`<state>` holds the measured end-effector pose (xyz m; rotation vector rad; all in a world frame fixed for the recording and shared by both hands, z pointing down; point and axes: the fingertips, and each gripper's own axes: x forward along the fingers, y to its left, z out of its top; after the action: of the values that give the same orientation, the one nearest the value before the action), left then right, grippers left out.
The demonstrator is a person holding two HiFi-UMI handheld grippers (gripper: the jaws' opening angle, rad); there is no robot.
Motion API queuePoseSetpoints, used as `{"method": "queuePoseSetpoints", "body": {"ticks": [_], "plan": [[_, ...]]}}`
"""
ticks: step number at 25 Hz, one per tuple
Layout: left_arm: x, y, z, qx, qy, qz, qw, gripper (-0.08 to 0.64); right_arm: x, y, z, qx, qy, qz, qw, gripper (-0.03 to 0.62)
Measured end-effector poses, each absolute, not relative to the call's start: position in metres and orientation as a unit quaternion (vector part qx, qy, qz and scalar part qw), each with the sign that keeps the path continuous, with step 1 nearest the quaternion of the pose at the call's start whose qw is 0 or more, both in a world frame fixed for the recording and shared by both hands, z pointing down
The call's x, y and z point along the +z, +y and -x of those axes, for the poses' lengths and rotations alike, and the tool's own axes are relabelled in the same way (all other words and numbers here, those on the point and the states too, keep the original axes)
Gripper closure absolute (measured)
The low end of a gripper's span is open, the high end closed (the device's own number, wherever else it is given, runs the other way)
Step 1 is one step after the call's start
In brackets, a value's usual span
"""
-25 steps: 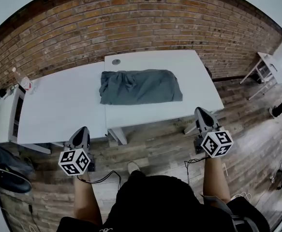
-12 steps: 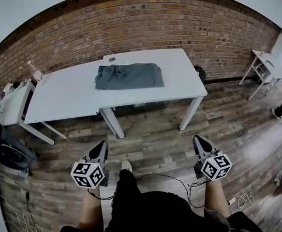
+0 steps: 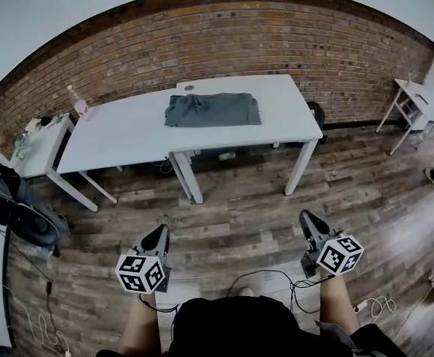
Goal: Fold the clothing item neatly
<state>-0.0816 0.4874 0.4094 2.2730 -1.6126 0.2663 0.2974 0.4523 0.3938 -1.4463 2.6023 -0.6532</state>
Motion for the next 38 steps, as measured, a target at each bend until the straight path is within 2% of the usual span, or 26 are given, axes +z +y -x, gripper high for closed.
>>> {"method": "queuePoseSetpoints", "body": {"ticks": [6, 13, 17, 21, 27, 31, 38], "plan": [[0.412, 0.542, 0.098, 0.101, -0.555, -0.811, 0.155, 0.561, 0.388, 0.515, -0.271, -0.22, 0.85, 0.474, 0.058, 0.591], [0.433, 0.632, 0.153, 0.118, -0.538, -0.82, 0.153, 0.561, 0.382, 0.611, -0.193, -0.157, 0.857, 0.49, 0.015, 0.591], [0.436, 0.684, 0.175, 0.102, -0.534, -0.822, 0.169, 0.561, 0.381, 0.673, -0.161, -0.173, 0.85, 0.498, 0.019, 0.591], [0.443, 0.731, 0.197, 0.096, -0.543, -0.817, 0.172, 0.561, 0.399, 0.725, -0.13, -0.172, 0.856, 0.487, -0.016, 0.591], [0.443, 0.763, 0.203, 0.071, -0.568, -0.8, 0.178, 0.561, 0.39, 0.735, -0.122, -0.161, 0.866, 0.474, -0.009, 0.591], [0.445, 0.764, 0.198, 0.072, -0.583, -0.788, 0.184, 0.561, 0.406, 0.722, -0.117, -0.195, 0.865, 0.462, 0.0, 0.591], [0.444, 0.772, 0.151, 0.105, -0.565, -0.8, 0.172, 0.561, 0.405, 0.739, -0.138, -0.173, 0.864, 0.471, -0.024, 0.592]]}}
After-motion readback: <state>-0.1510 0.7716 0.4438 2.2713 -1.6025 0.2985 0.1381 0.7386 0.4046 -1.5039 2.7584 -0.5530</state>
